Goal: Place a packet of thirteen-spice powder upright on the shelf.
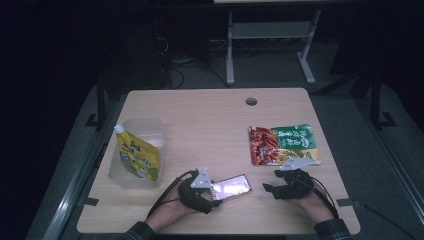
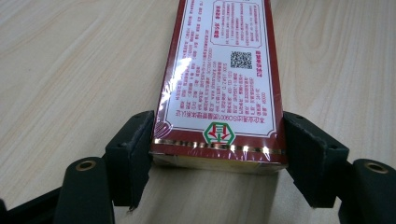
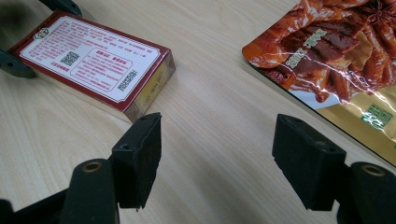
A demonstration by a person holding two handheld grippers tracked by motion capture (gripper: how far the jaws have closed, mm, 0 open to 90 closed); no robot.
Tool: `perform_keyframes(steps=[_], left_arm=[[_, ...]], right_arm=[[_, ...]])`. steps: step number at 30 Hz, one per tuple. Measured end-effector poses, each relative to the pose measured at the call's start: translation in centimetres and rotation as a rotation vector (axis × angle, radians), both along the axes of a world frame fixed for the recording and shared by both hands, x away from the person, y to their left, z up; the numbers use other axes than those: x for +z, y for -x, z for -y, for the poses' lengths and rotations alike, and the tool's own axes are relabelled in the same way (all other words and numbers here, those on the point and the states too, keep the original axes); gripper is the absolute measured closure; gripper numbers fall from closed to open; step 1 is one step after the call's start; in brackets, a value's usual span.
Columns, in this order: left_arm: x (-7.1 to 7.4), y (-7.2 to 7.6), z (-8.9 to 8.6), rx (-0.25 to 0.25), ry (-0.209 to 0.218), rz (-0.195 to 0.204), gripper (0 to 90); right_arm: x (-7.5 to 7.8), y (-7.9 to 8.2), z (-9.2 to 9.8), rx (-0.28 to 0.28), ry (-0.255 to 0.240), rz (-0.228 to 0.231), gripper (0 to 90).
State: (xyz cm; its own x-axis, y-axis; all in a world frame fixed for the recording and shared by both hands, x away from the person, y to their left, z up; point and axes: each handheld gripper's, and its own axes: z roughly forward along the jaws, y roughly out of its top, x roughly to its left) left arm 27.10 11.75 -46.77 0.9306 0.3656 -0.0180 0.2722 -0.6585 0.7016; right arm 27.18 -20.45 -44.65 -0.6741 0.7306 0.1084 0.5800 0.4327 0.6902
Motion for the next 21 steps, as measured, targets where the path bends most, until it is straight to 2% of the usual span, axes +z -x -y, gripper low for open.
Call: perform_keyframes(steps=[7,10,11,12,13,16,18,21], left_arm=[[0.5,0.2,-0.2,-0.017,-0.003,0.004,31.7],[0.9,0.1,-0.5,-0.032,0.0,0.004,31.8],[1.1,0.1,-0.5,-0.034,0.001,0.007,31.9],[1.1,0.1,-0.6,-0.037,0.0,0.004,31.9],[1.1,0.2,-0.6,-0.033,0.013,0.001,31.9],[1.2,0.2,-0.7,-0.042,0.014,0.0,31.9],[1.3,0.3,-0.8,-0.048,0.016,0.001,31.9],[1.5,0.3,-0.9,-0.054,0.025,0.005,31.9]], right_arm=[[0.2,0.1,-0.2,0.006,-0.005,0.003,32.7],[0.2,0.1,-0.5,0.025,-0.005,0.0,36.1],[0.3,0.1,-0.6,0.025,-0.006,-0.016,39.3],[0.4,0.1,-0.7,0.029,-0.01,-0.016,49.1],[0.5,0.1,-0.8,0.029,-0.018,-0.008,60.1],[1.0,-0.2,-1.5,0.069,-0.057,0.029,79.5],[1.2,-0.4,-2.4,0.106,-0.069,0.036,89.6],[1.0,-0.8,-3.8,0.172,-0.047,0.026,90.0]])
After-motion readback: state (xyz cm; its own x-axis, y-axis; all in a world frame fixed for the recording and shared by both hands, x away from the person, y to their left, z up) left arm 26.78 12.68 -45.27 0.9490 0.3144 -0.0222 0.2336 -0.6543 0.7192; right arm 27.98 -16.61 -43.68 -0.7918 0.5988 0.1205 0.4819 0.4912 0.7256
